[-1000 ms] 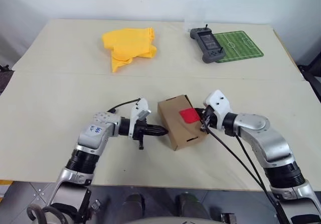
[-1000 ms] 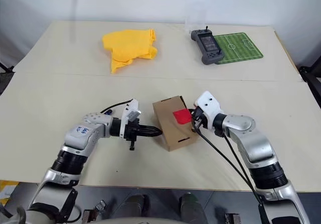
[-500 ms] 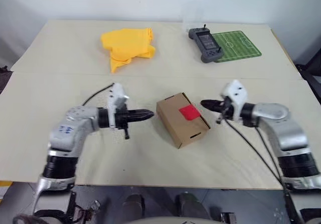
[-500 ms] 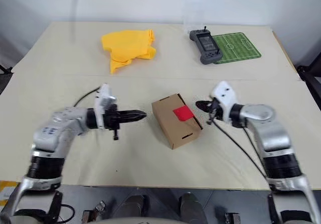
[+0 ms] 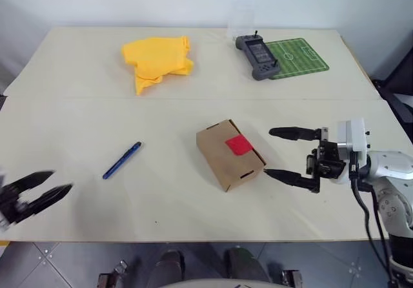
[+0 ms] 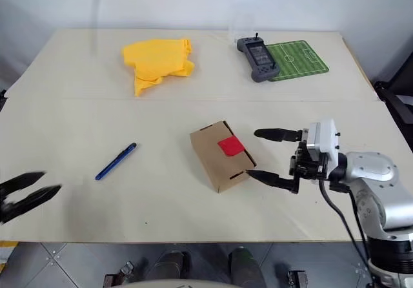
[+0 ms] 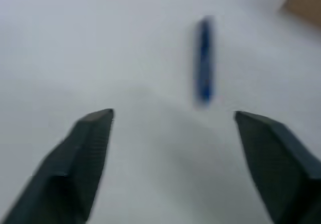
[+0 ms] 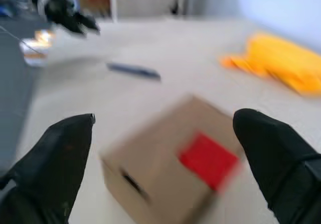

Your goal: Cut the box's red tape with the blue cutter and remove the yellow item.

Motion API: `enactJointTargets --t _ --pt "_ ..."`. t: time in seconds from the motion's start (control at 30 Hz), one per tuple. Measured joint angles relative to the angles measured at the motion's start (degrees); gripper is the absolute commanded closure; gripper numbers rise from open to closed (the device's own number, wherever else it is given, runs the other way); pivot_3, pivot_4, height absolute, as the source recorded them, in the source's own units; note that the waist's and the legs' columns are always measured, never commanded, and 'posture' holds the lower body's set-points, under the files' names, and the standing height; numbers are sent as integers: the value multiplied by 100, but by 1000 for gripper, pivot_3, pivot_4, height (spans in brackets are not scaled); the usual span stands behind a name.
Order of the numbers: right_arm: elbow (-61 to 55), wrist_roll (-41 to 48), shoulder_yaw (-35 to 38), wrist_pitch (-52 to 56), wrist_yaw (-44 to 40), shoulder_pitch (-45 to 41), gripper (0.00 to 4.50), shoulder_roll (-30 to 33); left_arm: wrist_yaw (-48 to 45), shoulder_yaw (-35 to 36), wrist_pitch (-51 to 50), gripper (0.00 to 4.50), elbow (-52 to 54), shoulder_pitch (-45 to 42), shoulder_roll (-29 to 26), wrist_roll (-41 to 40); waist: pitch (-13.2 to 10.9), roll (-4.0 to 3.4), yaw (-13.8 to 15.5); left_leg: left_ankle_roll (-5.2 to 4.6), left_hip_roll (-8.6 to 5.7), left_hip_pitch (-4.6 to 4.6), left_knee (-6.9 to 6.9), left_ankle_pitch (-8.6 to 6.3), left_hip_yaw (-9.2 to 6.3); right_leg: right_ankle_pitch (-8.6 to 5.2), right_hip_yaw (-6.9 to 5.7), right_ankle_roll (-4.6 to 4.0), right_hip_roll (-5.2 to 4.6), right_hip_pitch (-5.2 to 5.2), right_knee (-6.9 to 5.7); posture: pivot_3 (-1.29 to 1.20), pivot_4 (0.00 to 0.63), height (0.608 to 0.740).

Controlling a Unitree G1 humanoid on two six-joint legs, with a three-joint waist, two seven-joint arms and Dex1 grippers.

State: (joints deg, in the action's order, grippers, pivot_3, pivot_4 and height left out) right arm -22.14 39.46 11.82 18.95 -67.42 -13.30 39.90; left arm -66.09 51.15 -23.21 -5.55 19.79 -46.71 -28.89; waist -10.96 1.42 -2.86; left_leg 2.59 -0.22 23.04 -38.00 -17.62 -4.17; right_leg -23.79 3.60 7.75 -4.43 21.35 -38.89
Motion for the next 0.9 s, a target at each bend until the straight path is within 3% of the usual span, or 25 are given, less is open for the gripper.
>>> enactJointTargets --t 0.17,0.3,0.43,0.6,0.9 --pt "-47 -74 -35 -469 -151 106 0 -53 6 297 213 31 25 388 48 -43 0 -1 210 -27 -4 -14 2 -9 -43 23 -31 -7 -13 -57 64 0 150 740" --pt "-72 -15 170 -498 -232 215 0 270 124 125 181 31 295 37 45 -164 -2 -4 273 -31 -4 -61 30 -11 -44 27 -35 -11 -16 -110 102 0 150 740" --pt "-181 162 563 -284 -275 258 0 813 630 -995 -19 31 824 -1120 18 -175 -2 -11 328 -29 -4 -81 53 -9 -55 28 -42 -9 -13 -129 110 0 150 740" --pt "-301 267 685 -128 -143 362 0 896 1338 -2256 -493 31 896 -2297 -6 126 3 -2 154 -1 3 -78 75 7 -12 28 -71 -7 2 -92 89 0 150 740" --pt "-874 407 715 59 481 704 0 819 1600 -3555 -819 31 476 -2857 -195 699 3 -2 26 -14 -1 -79 69 0 0 30 -86 -5 -7 -87 91 0 150 740"
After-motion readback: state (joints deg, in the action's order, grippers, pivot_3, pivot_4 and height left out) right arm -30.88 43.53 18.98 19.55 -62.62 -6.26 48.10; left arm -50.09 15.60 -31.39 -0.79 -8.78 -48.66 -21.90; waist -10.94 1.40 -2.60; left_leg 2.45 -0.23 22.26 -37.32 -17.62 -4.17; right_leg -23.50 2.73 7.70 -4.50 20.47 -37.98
